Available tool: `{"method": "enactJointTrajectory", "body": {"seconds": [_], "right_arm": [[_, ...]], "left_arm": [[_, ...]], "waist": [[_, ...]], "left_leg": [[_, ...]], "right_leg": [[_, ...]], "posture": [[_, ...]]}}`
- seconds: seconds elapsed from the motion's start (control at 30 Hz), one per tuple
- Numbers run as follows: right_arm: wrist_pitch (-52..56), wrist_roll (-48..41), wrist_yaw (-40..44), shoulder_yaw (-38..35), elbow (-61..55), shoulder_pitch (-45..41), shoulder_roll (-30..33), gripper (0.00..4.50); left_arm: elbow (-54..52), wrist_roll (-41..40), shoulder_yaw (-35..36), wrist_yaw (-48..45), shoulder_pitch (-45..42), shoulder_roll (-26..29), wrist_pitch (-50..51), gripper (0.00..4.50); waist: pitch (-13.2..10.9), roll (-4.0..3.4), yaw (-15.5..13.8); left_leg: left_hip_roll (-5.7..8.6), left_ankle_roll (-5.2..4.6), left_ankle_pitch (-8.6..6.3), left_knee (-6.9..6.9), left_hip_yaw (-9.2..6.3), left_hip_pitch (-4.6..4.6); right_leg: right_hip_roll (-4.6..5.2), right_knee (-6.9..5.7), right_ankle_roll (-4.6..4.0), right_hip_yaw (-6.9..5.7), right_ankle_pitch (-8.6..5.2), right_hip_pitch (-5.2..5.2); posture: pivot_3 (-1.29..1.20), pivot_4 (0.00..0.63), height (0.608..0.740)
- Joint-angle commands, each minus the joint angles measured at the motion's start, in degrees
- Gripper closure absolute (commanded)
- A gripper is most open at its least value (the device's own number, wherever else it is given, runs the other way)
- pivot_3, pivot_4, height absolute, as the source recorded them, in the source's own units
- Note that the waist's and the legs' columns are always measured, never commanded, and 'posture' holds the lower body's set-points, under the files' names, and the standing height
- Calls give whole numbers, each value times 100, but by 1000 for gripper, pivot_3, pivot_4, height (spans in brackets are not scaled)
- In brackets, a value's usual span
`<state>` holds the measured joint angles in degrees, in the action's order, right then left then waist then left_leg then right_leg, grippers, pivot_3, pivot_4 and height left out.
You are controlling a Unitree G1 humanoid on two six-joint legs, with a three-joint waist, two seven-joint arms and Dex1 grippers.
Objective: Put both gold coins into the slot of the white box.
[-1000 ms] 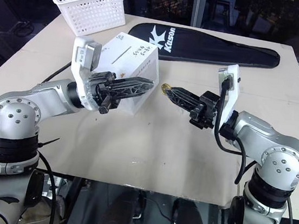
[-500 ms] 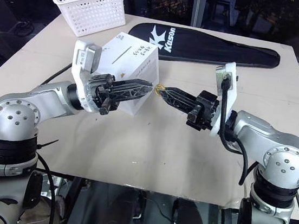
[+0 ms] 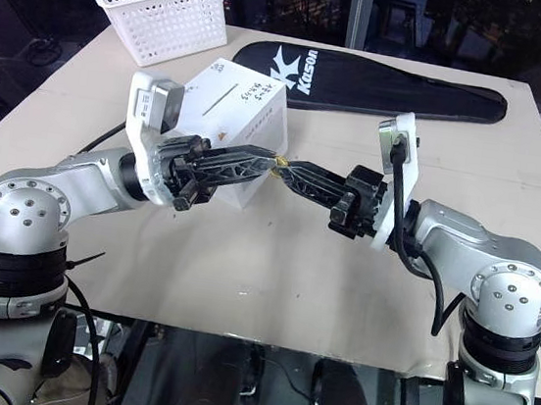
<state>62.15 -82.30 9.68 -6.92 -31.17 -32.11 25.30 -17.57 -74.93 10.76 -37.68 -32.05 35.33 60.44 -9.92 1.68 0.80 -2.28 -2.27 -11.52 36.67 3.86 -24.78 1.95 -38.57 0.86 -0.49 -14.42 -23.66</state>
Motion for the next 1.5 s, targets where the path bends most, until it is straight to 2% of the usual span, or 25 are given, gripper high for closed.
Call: {"method": "enactJointTrajectory", "body": {"seconds": [0.03, 0.07, 0.1, 0.13, 0.17, 0.67, 0.73, 0.8, 1.0, 1.03, 1.23, 1.4, 1.5], "right_arm": [[-251, -266, 6, 13, -173, -14, 61, 4500], [-274, -300, 2, 27, -178, -10, 80, 4500], [-293, -323, -2, 42, -181, -11, 92, 4500], [-311, -348, 4, 48, -185, -10, 106, 4500], [-329, -374, 5, 59, -183, -18, 109, 4500], [-554, -472, 21, 350, -223, -36, 196, 4500], [-574, -489, 108, 350, -219, -29, 239, 3877], [-572, -486, 183, 353, -238, -5, 311, 3061], [-644, -233, 126, 268, -278, 120, 641, 252], [-660, -143, 176, 258, -316, 136, 729, 113], [-1076, 1109, 893, 205, -684, 254, 1377, 113], [-1818, 2549, 1720, 73, -964, 468, 2192, 113], [-2213, 2937, 2067, -202, -944, 538, 2425, 113]], "left_arm": [[-299, -135, 34, -77, 45, 74, -5, 3323], [-318, -129, 30, -88, 67, 82, -12, 3323], [-330, -125, 29, -101, 86, 90, -17, 3841], [-355, -126, 21, -116, 107, 97, -17, 3901], [-371, -126, 15, -131, 126, 104, -21, 4207], [-372, -254, -43, -477, 297, 214, 41, 4207], [-359, -271, -29, -474, 288, 219, 43, 4500], [-352, -287, -9, -455, 286, 219, 37, 4500], [-209, -384, 247, -89, 231, 227, -40, 4500], [-205, -385, 291, -17, 223, 237, -58, 4500], [-192, -184, 644, 713, 20, 284, -343, 4500], [93, 974, 667, 1945, -709, 326, -840, 4500], [463, 1672, 437, 2715, -1215, 331, -711, 4500]], "waist": [[0, 0, 0], [0, 0, 0], [0, 0, 1], [0, 0, 1], [0, 0, -1], [0, 0, -3], [0, 0, -3], [0, 0, -4], [-1, 2, -7], [-1, 1, -8], [-1, 2, -17], [-2, 4, -58], [-3, 6, -70]], "left_leg": [[0, 0, 0, 0, 0, 0], [0, 0, 0, 0, 0, 0], [0, 0, 0, 0, 0, 0], [0, 0, 0, 0, 0, 0], [0, 0, 0, 0, 0, 0], [-1, 0, 0, 0, -1, 0], [-1, 0, 0, 0, 0, 0], [0, 0, 0, 0, 0, -1], [-1, 0, 0, 0, -2, -1], [-1, 0, 0, 0, -2, -2], [0, 0, 0, 0, -2, -2], [3, 0, 0, 1, -6, -4], [4, 0, 0, 0, -3, -4]], "right_leg": [[0, 0, 0, 0, 0, 0], [0, 0, 0, 0, 0, 0], [1, 0, 0, 1, 0, 0], [1, 0, 0, 1, 0, 0], [1, 0, 0, 1, 0, 0], [1, 1, 0, 0, 0, 0], [1, 2, 0, 0, 0, 0], [1, 3, 0, 0, 0, 0], [5, 4, 1, -1, 0, 0], [5, 4, 0, -1, 0, 0], [5, 6, 14, -1, -8, 0], [1, 8, 22, -5, -12, 2], [2, 14, 23, -4, -12, 3]], "posture": [[0, 150, 740], [0, 150, 740], [0, 150, 740], [0, 150, 740], [0, 150, 740], [0, 150, 740], [0, 150, 740], [0, 150, 740], [0, 150, 740], [0, 150, 740], [0, 150, 740], [0, 150, 740], [0, 150, 740]]}}
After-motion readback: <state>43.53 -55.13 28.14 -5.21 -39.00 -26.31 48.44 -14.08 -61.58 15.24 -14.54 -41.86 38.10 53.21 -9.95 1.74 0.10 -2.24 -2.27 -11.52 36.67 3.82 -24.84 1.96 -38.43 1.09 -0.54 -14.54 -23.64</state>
